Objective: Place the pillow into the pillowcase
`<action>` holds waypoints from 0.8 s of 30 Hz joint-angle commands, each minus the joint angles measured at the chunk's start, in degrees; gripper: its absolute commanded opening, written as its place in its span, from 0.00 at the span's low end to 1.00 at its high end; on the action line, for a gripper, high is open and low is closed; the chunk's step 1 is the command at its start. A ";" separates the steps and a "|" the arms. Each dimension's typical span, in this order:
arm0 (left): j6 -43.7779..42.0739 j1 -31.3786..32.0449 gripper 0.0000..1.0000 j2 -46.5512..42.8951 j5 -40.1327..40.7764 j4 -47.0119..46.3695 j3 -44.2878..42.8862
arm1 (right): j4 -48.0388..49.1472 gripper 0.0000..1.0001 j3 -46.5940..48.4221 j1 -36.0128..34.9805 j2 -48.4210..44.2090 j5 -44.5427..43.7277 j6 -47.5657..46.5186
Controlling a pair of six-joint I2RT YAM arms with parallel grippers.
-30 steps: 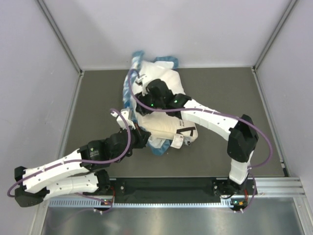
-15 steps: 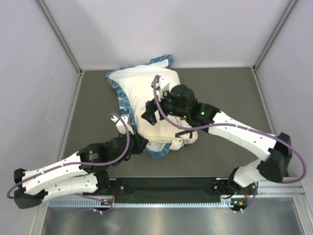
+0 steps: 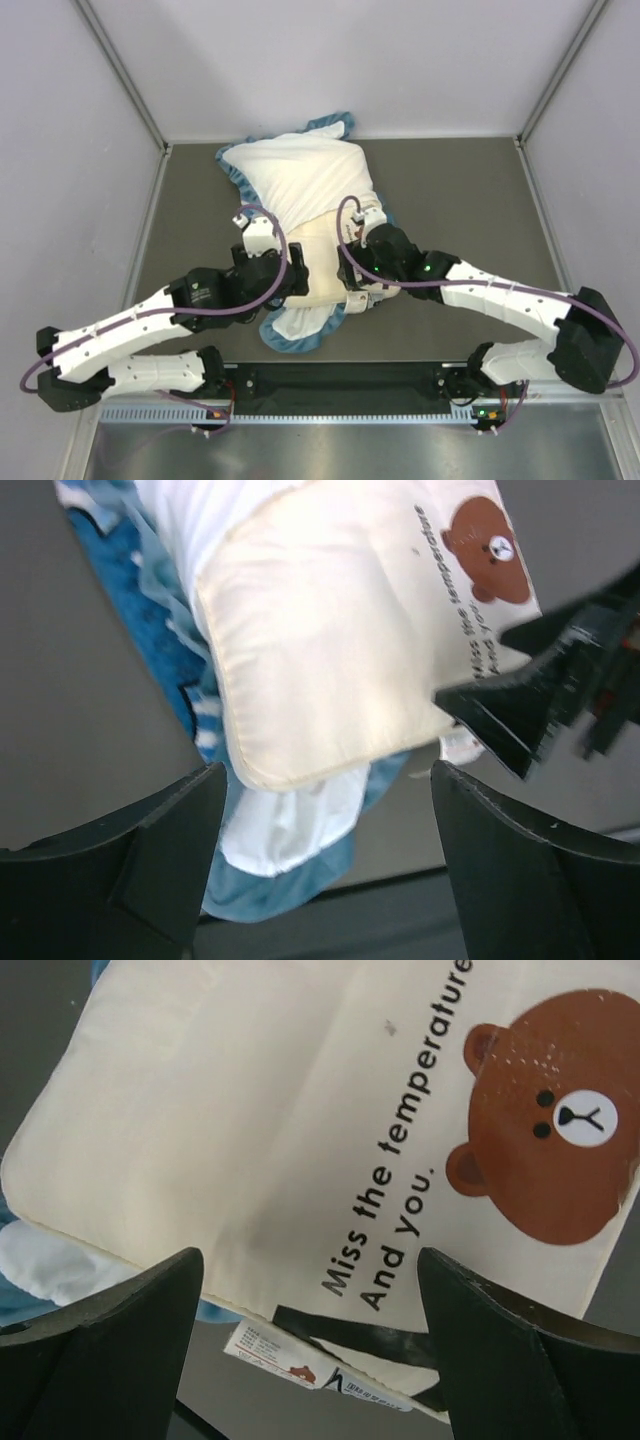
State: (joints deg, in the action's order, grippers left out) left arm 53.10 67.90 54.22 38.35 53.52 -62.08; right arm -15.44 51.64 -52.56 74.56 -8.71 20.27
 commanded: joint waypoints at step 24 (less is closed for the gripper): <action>-50.63 -23.51 0.73 57.83 -16.29 -15.73 -46.80 | 0.59 1.00 -30.00 17.74 -36.15 2.99 37.56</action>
State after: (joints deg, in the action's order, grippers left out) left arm 8.75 44.29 107.59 23.75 36.40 -103.28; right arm -18.35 23.42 -37.56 43.13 -10.72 53.34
